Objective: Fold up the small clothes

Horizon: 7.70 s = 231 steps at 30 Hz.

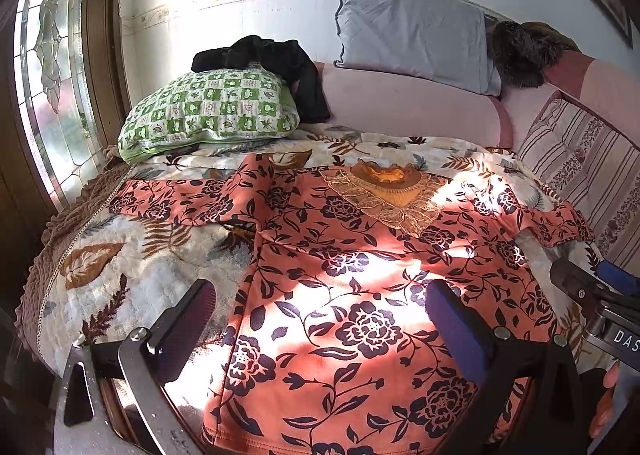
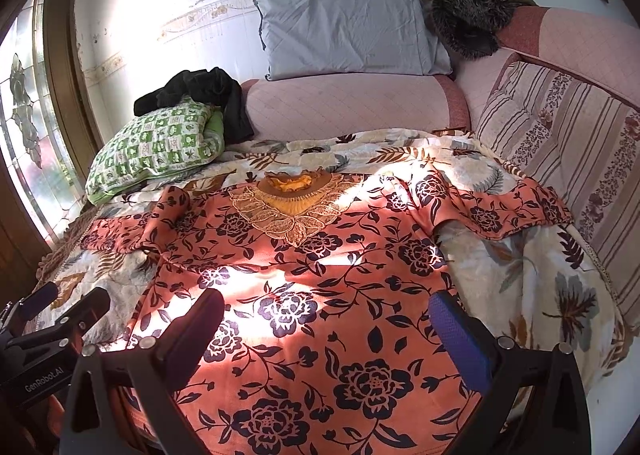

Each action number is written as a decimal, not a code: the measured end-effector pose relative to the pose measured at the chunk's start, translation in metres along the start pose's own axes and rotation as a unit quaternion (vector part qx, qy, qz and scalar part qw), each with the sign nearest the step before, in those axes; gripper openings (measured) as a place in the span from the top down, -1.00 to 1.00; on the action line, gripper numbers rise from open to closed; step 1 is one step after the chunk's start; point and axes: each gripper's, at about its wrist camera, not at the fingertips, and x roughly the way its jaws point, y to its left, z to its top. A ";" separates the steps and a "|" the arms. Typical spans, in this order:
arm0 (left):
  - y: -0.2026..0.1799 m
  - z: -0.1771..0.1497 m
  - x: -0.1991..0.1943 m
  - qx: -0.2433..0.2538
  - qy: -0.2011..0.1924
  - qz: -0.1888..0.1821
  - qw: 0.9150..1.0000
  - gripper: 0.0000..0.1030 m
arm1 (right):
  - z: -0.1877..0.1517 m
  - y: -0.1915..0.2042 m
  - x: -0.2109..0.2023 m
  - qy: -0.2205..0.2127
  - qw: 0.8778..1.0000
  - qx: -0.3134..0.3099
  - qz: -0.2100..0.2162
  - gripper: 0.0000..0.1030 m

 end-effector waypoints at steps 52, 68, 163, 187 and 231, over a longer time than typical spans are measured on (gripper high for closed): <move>0.003 -0.005 0.008 0.001 0.021 0.012 1.000 -1.00 | -0.004 -0.008 0.009 0.021 1.000 0.004 -0.016 -1.00; 0.092 -0.026 0.072 -0.090 0.099 0.052 0.990 -1.00 | 0.003 -0.180 0.050 0.009 0.962 0.251 0.108 -1.00; 0.050 0.035 0.250 -0.188 0.200 -0.122 0.954 -1.00 | 0.024 -0.148 0.166 0.099 0.955 0.200 0.194 -0.55; 0.055 0.035 0.249 -0.090 0.148 -0.026 0.984 0.19 | 0.121 -0.201 0.317 0.135 0.986 0.098 0.026 0.77; 0.049 0.078 0.222 0.049 0.078 0.009 0.996 -0.22 | 0.102 -0.145 0.288 0.162 0.984 0.020 0.076 -0.90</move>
